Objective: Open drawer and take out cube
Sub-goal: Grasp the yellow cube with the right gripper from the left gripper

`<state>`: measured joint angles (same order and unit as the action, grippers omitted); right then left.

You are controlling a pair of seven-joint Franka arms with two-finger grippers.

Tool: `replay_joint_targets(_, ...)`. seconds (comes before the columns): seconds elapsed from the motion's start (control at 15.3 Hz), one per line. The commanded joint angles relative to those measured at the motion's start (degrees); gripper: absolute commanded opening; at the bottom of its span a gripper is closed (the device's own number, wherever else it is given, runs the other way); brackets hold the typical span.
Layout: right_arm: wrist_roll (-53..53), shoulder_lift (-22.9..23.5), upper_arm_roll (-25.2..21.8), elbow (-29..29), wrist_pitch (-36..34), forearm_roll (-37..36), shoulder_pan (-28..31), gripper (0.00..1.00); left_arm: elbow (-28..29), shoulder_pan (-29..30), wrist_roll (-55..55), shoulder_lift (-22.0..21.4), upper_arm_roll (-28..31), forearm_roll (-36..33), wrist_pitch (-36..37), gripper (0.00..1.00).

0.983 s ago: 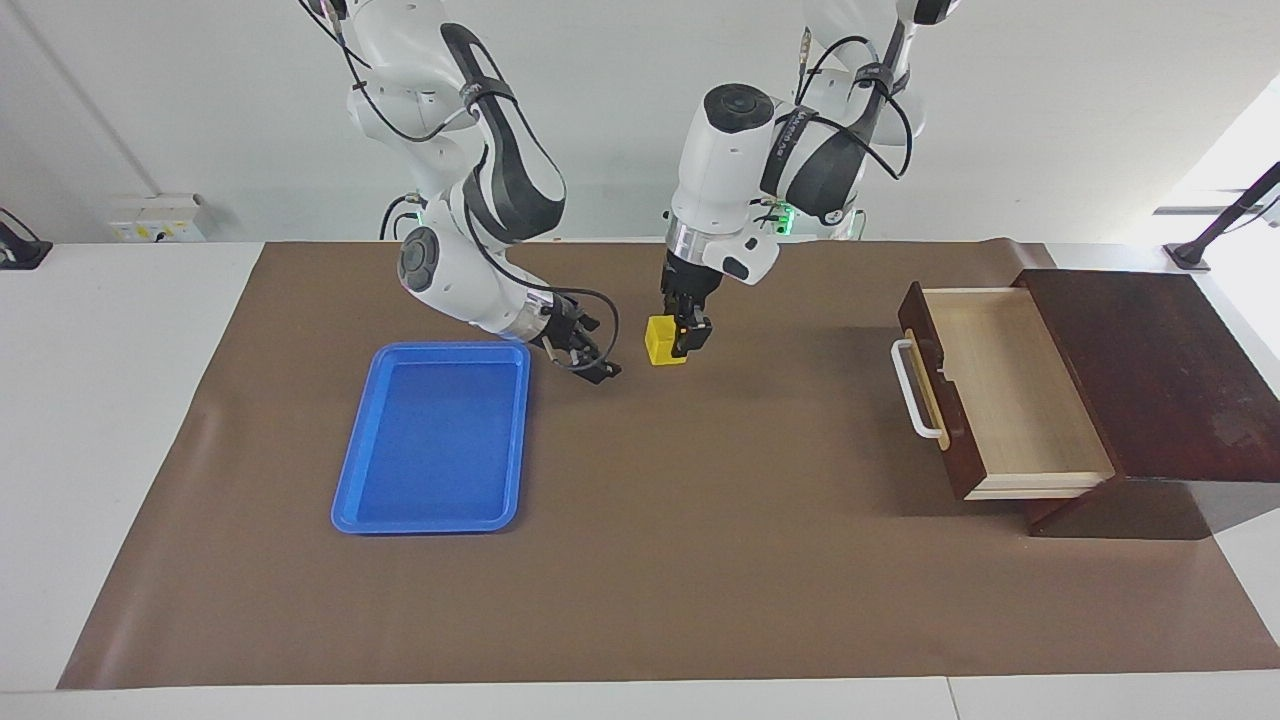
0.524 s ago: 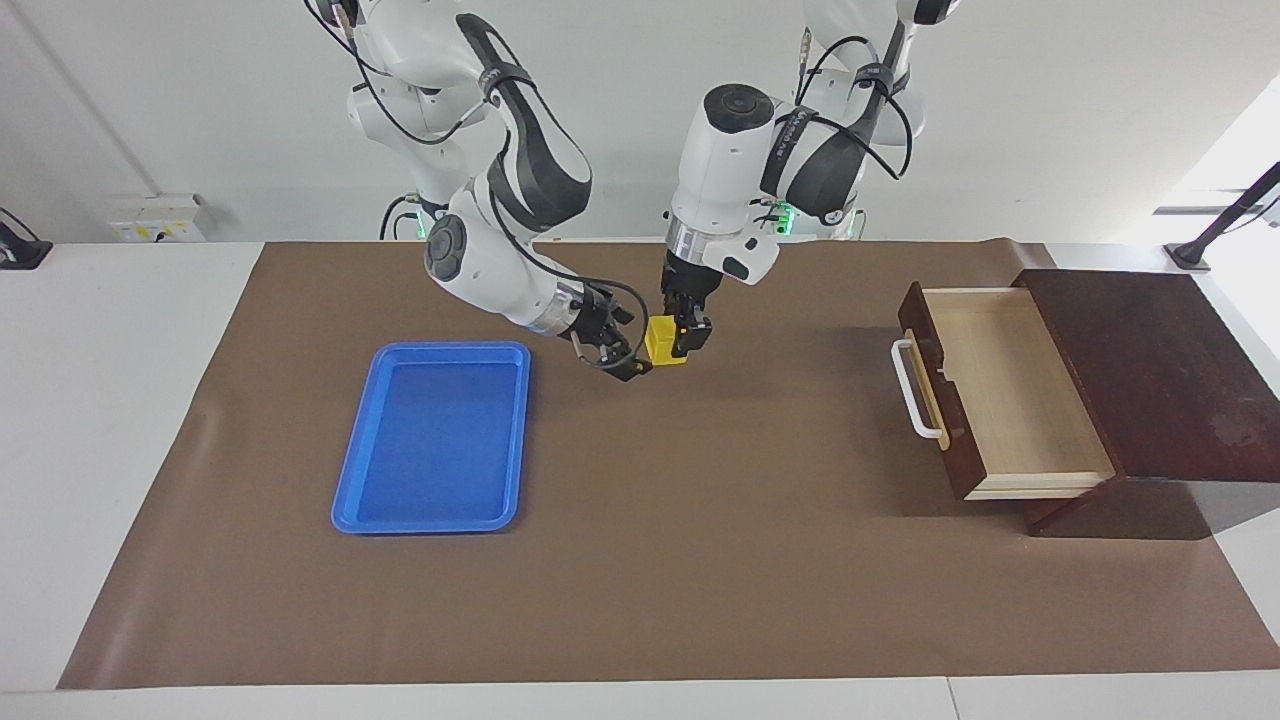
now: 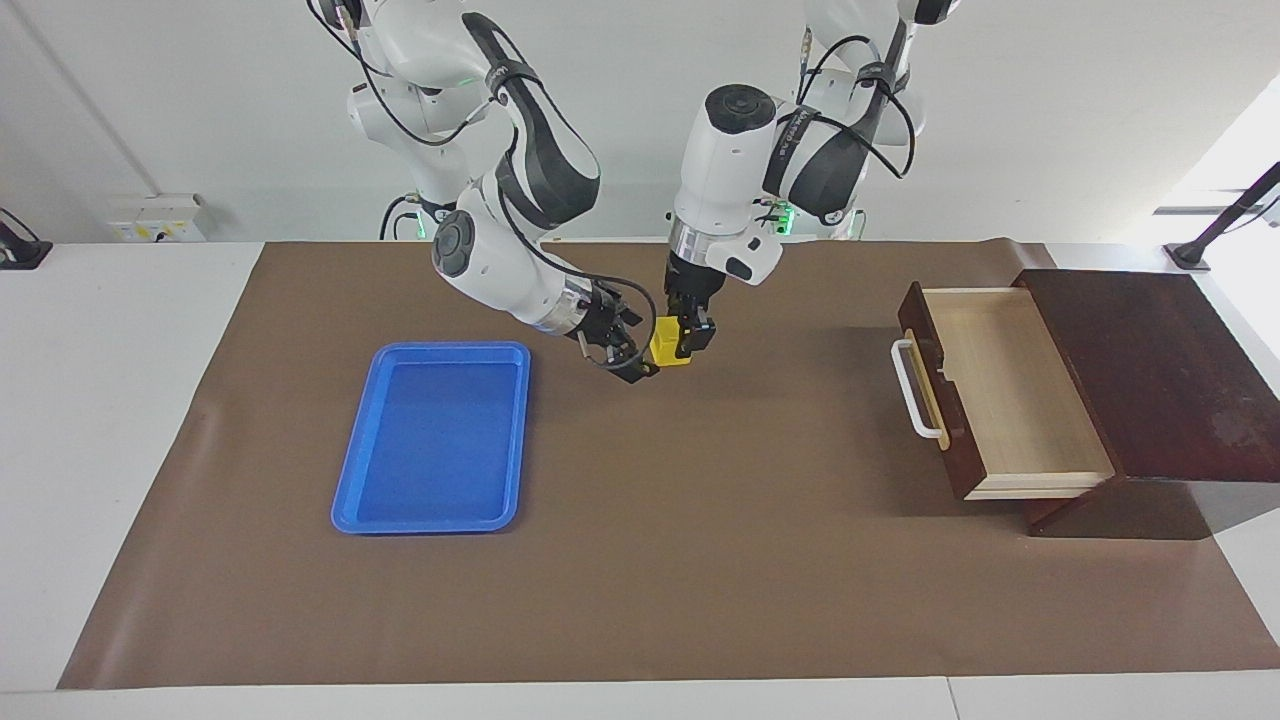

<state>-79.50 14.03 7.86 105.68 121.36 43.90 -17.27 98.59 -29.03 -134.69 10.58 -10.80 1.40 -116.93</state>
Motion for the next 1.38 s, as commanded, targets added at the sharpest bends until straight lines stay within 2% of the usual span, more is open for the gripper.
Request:
replay_joint_targets(0.0,-1.1,1.4,0.3,-2.7,0.8,1.2,-0.3,1.0,0.1,-0.5,-0.9,-0.1,0.3,-0.4,0.8,0.0)
replay_joint_targets(0.26,-2.0,1.4,0.2,-2.5,2.2,0.9,-2.5,1.0,0.1,-0.6,-0.9,-0.2,0.3,-0.4,0.8,0.0)
replay_joint_targets(1.11,-1.6,1.7,0.2,-2.1,2.2,0.7,-1.9,0.99,0.2,-0.5,-0.8,-0.2,0.3,-0.4,0.7,0.0)
replay_joint_targets(1.18,-1.8,1.7,0.2,-2.1,2.3,0.8,-2.0,0.76,0.2,-0.4,-0.8,-0.2,0.3,-0.4,0.7,0.0)
replay_joint_targets(1.24,-2.5,1.7,0.2,-2.1,2.2,0.8,-1.9,0.3,0.5,-0.4,-0.7,-0.2,0.3,-0.4,0.7,0.0)
replay_joint_targets(1.31,-3.5,1.7,0.2,-2.1,2.2,0.8,-1.9,0.0,0.6,-0.4,-0.6,-0.3,0.3,-0.4,0.6,0.0)
